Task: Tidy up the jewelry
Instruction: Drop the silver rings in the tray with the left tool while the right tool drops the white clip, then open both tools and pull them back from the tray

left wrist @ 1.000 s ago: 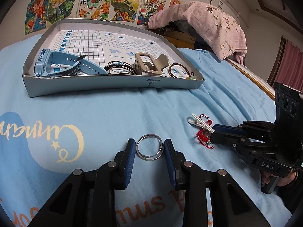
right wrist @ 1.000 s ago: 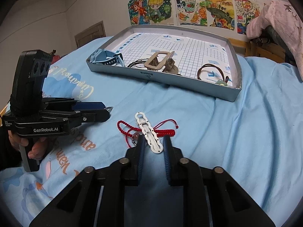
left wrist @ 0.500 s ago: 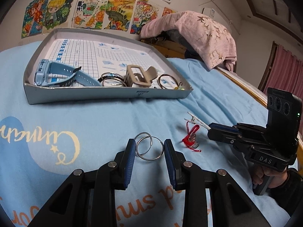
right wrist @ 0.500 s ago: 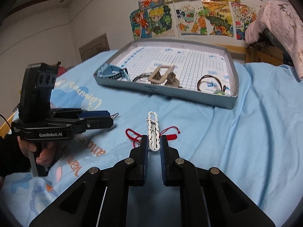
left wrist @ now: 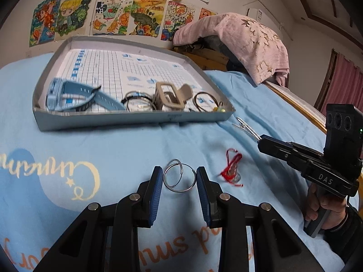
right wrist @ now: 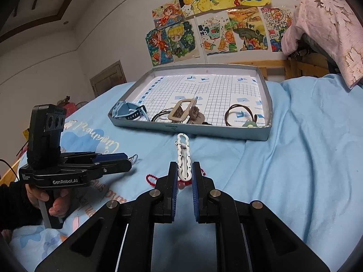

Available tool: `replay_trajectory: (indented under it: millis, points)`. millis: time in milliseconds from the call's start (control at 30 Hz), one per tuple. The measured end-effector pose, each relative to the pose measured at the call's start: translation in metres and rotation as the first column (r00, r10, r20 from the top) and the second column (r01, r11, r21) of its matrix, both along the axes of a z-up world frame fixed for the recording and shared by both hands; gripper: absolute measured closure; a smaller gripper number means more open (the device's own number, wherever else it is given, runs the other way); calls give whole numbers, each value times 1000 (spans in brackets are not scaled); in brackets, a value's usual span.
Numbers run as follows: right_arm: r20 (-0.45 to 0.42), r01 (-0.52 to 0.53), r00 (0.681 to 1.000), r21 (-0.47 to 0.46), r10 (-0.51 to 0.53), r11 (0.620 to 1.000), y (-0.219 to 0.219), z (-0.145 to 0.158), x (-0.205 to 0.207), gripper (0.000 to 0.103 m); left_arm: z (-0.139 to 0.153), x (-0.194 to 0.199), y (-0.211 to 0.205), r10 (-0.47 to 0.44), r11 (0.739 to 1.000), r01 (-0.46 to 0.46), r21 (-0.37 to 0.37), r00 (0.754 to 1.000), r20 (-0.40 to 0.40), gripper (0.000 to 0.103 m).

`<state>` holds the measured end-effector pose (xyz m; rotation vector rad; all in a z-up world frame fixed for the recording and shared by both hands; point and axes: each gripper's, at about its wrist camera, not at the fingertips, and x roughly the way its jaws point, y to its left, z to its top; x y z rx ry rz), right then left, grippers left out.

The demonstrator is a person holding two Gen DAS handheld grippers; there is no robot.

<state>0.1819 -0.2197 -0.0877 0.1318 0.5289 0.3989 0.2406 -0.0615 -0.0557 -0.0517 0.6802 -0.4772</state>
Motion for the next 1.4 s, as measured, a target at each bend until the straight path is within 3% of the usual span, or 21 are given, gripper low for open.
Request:
replay_trajectory:
  millis: [233,467,667,900,1233,1333,1400]
  points:
    - [18,59,998,34,-59,998,-8,13,31,92,25,25,1,39,999,-38,-35,999,25,74]
    - [7,123,992,-8,-123,992,-3,16,65,92,49,66,2,119,992,-116,-39,990,78,74]
    - [-9,140,990,-84,-141,987,9,18,94,92,42,93,-5,155,987,-158,36,986,68,74]
    - [-47,121,990,-154,-129,981,23,14,114,92,30,105,-2,168,984,-169,51,986,16,74]
    - [-77,117,989,-150,-129,982,21,9,119,92,25,107,2,183,983,-182,29,983,-28,74]
    - [-49,142,987,-146,-150,979,18,13,114,91,28,102,2,180,983,-180,29,983,-15,60]
    - [-24,167,985,-134,-172,977,13,18,106,84,35,91,5,182,983,-182,-5,983,24,33]
